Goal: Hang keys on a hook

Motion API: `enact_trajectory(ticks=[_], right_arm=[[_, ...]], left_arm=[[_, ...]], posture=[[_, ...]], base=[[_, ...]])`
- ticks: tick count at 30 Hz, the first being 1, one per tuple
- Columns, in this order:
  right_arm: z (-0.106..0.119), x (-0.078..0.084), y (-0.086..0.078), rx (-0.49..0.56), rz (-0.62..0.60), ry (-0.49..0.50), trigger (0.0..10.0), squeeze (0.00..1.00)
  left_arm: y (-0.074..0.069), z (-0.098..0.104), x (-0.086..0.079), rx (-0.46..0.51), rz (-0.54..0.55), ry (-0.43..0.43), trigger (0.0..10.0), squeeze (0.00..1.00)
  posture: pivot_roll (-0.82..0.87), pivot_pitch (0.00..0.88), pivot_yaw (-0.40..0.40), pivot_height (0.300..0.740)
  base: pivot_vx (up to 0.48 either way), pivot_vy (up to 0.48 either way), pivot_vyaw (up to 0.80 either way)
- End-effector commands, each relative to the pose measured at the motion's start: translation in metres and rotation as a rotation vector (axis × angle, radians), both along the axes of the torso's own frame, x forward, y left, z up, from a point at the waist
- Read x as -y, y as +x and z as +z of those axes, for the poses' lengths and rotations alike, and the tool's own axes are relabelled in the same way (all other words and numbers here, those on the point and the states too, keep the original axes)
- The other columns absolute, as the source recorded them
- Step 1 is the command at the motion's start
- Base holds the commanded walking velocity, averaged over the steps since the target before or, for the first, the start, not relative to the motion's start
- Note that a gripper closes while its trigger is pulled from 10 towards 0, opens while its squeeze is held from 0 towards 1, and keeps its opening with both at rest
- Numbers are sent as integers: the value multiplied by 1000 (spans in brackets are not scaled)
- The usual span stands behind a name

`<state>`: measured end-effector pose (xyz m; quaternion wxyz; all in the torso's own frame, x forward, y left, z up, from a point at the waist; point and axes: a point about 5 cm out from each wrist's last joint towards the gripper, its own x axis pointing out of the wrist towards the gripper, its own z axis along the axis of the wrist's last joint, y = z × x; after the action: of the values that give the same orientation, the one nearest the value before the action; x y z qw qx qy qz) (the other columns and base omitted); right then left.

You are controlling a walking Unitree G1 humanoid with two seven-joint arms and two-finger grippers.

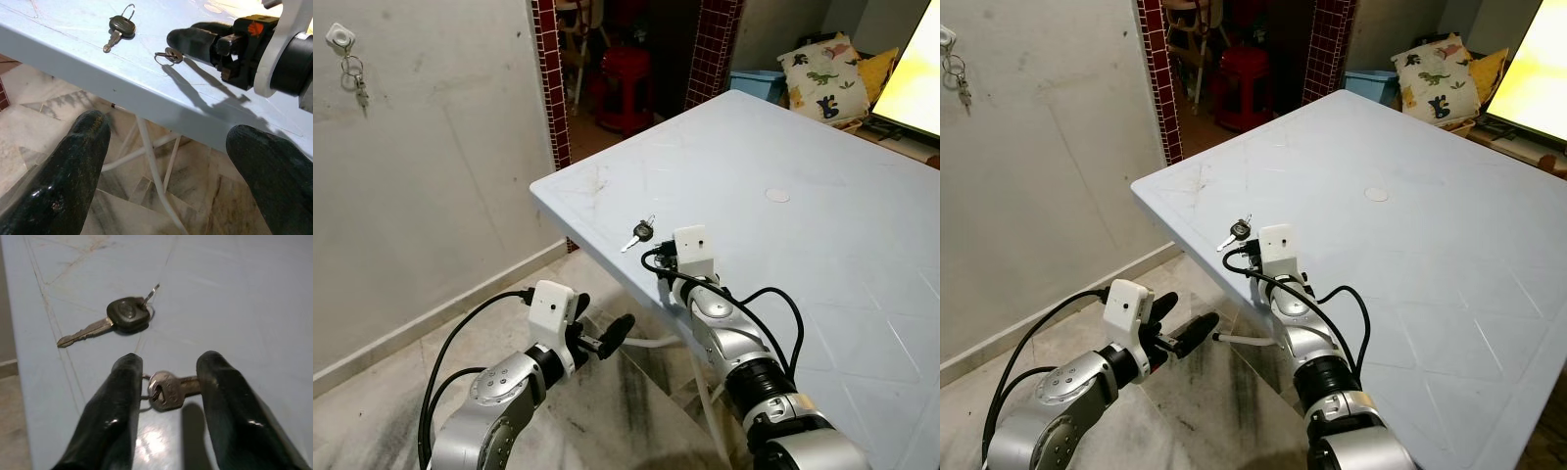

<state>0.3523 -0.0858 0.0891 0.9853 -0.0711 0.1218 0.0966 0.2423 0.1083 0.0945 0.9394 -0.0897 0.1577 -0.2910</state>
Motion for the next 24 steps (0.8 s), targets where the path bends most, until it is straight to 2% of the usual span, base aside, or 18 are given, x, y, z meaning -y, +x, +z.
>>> enact_trajectory(ticks=[1, 5, 8, 15, 24], right_arm=[[9, -2, 5, 44, 45, -28, 10000, 1000], [21, -1, 7, 111, 157, -91, 10000, 1000], [23, 2, 8, 120, 212, -102, 10000, 1000], [17, 10, 7, 110, 225, -132, 10000, 1000], [14, 11, 5, 110, 235, -144, 10000, 1000]], left_arm=[[1, 0, -1, -5, 9, 4, 10000, 0], [1, 0, -1, -6, 8, 4, 10000, 0], [2, 0, -1, -7, 6, 3, 10000, 0], [1, -1, -1, -7, 6, 4, 10000, 0], [2, -1, -1, -4, 4, 7, 10000, 0]], posture=[[95, 0, -14, 740], [93, 0, -12, 740], [91, 0, -12, 740], [94, 0, -13, 740], [92, 0, -10, 740]], base=[[0, 0, 0], [0, 0, 0], [0, 0, 0], [0, 0, 0], [0, 0, 0]])
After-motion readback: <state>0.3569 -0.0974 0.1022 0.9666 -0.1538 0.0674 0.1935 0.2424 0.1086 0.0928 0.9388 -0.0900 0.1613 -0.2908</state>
